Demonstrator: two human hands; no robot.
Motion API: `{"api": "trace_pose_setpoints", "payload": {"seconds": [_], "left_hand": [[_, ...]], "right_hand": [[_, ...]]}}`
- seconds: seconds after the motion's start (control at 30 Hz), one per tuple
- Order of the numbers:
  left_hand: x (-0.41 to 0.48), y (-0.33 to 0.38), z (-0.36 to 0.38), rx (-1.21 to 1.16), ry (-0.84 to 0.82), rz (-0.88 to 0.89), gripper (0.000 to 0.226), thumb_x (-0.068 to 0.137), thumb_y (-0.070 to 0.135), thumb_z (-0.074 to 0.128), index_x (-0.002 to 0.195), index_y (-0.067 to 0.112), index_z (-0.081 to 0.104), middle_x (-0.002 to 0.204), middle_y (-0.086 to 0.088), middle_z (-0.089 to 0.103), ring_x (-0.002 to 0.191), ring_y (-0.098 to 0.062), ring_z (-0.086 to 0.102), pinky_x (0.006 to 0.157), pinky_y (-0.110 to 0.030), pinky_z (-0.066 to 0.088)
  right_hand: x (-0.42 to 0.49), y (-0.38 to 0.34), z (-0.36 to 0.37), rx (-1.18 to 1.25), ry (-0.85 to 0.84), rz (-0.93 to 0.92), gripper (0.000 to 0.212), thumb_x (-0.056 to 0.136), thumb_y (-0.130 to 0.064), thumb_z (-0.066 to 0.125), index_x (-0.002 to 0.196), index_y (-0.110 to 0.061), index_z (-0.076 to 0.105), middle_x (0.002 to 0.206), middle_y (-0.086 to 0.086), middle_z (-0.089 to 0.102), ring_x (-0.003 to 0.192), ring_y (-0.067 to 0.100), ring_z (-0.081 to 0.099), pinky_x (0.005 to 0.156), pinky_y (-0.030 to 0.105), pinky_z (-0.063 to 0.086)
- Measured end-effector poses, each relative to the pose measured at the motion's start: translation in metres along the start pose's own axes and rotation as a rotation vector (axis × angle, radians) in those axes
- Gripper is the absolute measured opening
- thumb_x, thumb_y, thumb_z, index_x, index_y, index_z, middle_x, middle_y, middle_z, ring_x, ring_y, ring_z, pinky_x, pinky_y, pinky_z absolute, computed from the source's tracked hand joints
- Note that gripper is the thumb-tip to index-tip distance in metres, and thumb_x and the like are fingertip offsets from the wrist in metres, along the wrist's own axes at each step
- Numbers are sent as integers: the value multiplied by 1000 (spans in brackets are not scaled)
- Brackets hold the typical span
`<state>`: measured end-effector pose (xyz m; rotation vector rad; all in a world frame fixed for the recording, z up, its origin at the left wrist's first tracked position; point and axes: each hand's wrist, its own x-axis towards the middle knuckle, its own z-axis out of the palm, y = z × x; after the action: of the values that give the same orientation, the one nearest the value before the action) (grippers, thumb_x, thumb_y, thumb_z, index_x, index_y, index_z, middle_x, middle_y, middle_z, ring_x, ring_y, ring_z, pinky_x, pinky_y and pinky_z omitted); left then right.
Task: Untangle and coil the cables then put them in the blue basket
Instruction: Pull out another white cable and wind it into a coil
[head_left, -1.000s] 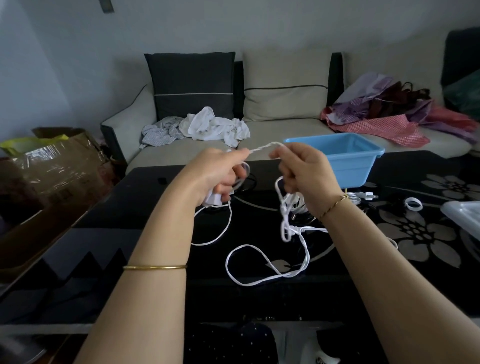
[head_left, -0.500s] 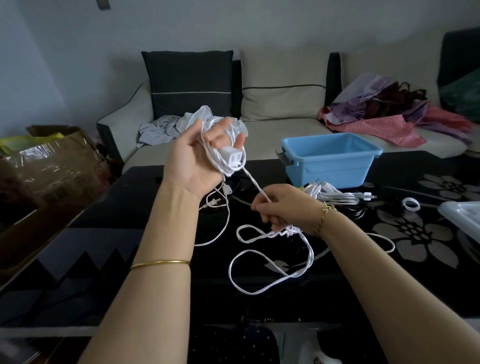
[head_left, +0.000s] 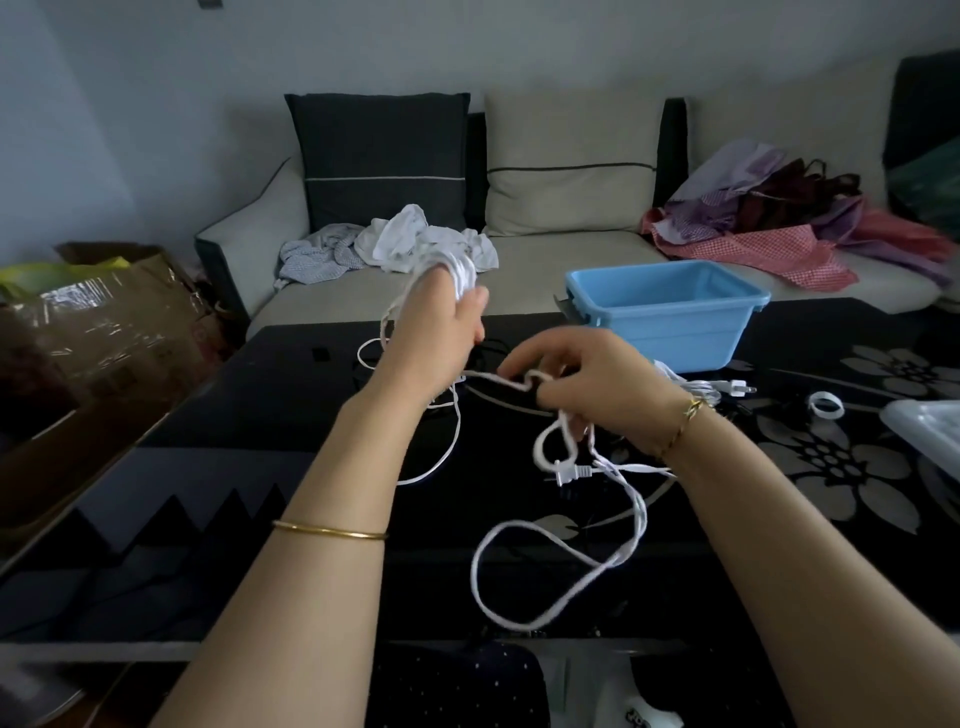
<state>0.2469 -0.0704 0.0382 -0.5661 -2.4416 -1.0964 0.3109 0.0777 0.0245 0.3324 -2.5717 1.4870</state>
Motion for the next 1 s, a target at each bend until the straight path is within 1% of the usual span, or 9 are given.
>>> {"api": "trace_pose_setpoints", "payload": {"seconds": [0.1, 0.17, 0.23, 0.37, 0.47, 0.6, 0.7, 0.8, 1.0], "left_hand": [[-7, 1, -1, 116, -281, -33, 32, 100, 22, 44, 75, 5, 54, 67, -4, 57, 61, -14, 54, 58, -21, 34], [-12, 10, -5, -56, -439, -77, 17, 97, 25, 51, 86, 13, 48, 78, -3, 50, 71, -14, 48, 64, -21, 36], [-14, 14, -8, -95, -530, -39, 24, 89, 29, 62, 99, 18, 44, 88, 0, 42, 78, -11, 41, 67, -23, 35], [-10, 1, -2, 328, -464, 22, 43, 79, 40, 71, 82, 12, 38, 75, 1, 39, 66, -12, 38, 55, -26, 30], [-8, -7, -1, 273, -381, -13, 34, 84, 31, 61, 73, 13, 34, 73, 0, 39, 66, -16, 40, 58, -31, 30], [-8, -1, 0, 104, -463, -72, 18, 91, 22, 50, 77, 12, 43, 61, -1, 44, 55, -20, 47, 59, -35, 46], [-11, 4, 1, -127, -636, -214, 27, 95, 30, 49, 86, 6, 58, 42, 5, 34, 36, -13, 34, 55, -33, 47], [-11, 10, -5, -323, -724, -303, 47, 99, 40, 41, 96, 0, 64, 41, 6, 29, 36, -9, 27, 50, -25, 43], [-3, 4, -14, -828, -780, -471, 52, 100, 39, 31, 78, 3, 62, 35, 9, 22, 29, -5, 22, 43, -20, 37]], "right_hand": [[5, 8, -11, 194, 172, 40, 33, 75, 12, 58, 86, -17, 67, 54, -6, 51, 41, 11, 41, 39, 20, 34], [8, 12, -14, 407, 221, 125, 26, 76, 15, 57, 83, -10, 61, 52, -1, 53, 39, 11, 39, 38, 19, 28], [12, 15, -15, 638, 191, 230, 23, 82, 14, 51, 79, -8, 52, 45, 0, 51, 31, 6, 34, 34, 14, 21], [15, 22, -20, 1041, 26, 439, 26, 89, -8, 40, 65, -10, 50, 57, 6, 53, 33, 4, 29, 31, 11, 16], [14, 22, -23, 1202, 3, 401, 7, 76, -7, 40, 76, -10, 46, 75, 17, 63, 40, 6, 30, 36, 12, 18], [18, 20, -12, 882, 171, 195, 21, 83, 8, 53, 89, -12, 51, 61, 4, 59, 39, 3, 27, 36, 14, 16], [22, 19, -6, 650, 343, 80, 12, 84, 2, 62, 89, -7, 57, 62, 6, 62, 37, 3, 30, 35, 14, 22], [25, 26, -9, 577, 403, 67, 9, 86, -8, 65, 82, -10, 57, 62, 6, 63, 36, 3, 31, 35, 14, 23], [27, 37, -7, 441, 377, 132, 24, 87, -27, 65, 69, -13, 57, 52, 1, 48, 37, 6, 28, 34, 15, 20]]}}
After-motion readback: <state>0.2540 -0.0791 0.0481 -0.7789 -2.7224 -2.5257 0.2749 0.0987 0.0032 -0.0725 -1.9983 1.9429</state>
